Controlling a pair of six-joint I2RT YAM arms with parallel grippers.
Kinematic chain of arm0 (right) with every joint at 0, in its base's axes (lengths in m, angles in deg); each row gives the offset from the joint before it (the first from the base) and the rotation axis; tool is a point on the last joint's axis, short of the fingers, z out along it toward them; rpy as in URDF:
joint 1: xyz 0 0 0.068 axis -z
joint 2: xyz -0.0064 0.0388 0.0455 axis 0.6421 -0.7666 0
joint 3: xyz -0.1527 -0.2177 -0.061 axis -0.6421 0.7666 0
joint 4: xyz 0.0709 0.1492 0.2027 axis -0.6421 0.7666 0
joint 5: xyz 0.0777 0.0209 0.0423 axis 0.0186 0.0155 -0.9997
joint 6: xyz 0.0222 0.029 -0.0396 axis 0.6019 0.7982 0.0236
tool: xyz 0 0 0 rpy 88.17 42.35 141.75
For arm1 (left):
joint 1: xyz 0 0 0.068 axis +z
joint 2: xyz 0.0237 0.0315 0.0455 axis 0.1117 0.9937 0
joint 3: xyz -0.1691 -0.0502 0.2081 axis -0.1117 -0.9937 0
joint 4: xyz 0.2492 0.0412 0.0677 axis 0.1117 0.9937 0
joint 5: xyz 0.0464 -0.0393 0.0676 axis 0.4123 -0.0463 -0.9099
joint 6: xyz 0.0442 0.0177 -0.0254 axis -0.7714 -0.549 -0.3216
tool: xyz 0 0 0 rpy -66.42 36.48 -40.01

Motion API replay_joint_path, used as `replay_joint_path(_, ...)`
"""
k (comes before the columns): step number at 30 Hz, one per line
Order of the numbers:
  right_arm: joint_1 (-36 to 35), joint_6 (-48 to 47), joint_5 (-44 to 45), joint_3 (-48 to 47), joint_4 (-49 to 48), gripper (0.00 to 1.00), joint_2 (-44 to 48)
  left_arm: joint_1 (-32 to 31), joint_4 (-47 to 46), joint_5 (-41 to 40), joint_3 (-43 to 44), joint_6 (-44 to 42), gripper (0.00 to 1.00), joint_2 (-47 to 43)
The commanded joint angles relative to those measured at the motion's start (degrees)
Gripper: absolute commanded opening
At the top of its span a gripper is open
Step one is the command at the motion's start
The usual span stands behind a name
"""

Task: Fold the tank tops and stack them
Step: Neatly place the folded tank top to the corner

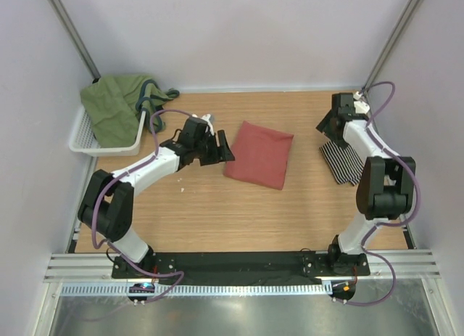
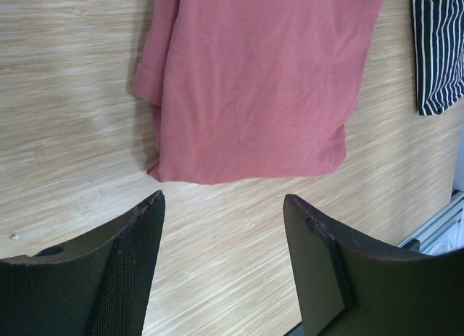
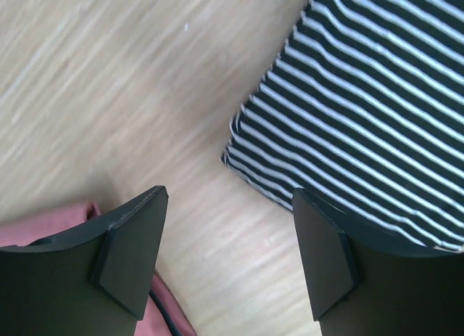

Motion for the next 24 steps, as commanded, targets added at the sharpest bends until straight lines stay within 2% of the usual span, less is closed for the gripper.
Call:
replay_joint_path(1,-0.1,2.4,6.4,-8.7,5.4,0.75,-6.6,-0.2,-0.3,-0.6,-1.5,-1.9,0.67,-2.8)
replay_joint_path(6,-0.1,2.5,9.8,-19.2,12.0,0.72,-15.7,-0.2,-0.2,-0.5,-1.9,-2.4,0.67,-3.4)
replay_joint_path(11,0.3,1.3,8.3,-19.4,11.5,0.72,-20.3,-0.2,-0.3,-0.1,-2.2,-2.3,0.67,-4.0)
replay_joint_path(13,0.3,0.8,7.2,-18.7,11.5,0.65,-20.9,-0.2,-0.2,0.2,-2.1,-2.3,0.67,-4.1)
replay_joint_path(14,0.3,0.6,5.8,-18.1,11.0,0.62,-20.9,-0.2,-0.2,0.3,-2.2,-2.3,0.67,-4.2)
replay_joint_path(16,0.3,-1.1,3.6,-16.4,9.7,0.31,-20.2,-0.2,-0.2,0.1,-2.3,-2.2,0.66,-4.3)
replay_joint_path(18,0.3,-1.8,-0.8,-12.0,7.0,0.07,-17.5,-0.2,-0.1,-0.2,-2.6,-2.1,0.66,-4.9)
replay_joint_path(19,0.2,-2.6,-2.2,-8.6,6.3,0.01,-16.2,-0.2,-0.2,-0.5,-2.7,-2.1,0.66,-5.0)
replay_joint_path(22,-1.6,-4.0,-3.0,-2.7,4.8,0.01,-9.7,-0.2,0.0,-0.6,-2.9,-2.2,0.66,-5.8)
replay_joint_path(24,-6.3,-4.8,-3.4,4.6,4.1,0.01,-5.2,-0.2,0.1,-0.6,-3.0,-2.3,0.66,-6.0)
